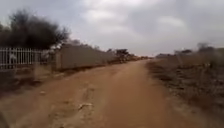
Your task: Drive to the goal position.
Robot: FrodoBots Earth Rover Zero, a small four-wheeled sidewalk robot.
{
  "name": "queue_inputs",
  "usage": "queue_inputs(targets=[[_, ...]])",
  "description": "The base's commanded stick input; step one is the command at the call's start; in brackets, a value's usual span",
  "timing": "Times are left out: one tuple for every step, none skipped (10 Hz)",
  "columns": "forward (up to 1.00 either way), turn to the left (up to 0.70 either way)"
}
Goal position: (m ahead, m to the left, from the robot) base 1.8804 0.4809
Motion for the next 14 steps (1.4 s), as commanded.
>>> queue_inputs(targets=[[0.5,0.0],[0.5,0.0],[0.5,0.0],[0.5,0.0],[0.5,0.0],[0.5,0.0],[0.5,0.0],[0.5,0.0],[0.5,0.0],[0.5,0.0],[0.5,0.0],[0.5,0.0],[0.5,0.0],[0.5,0.0]])
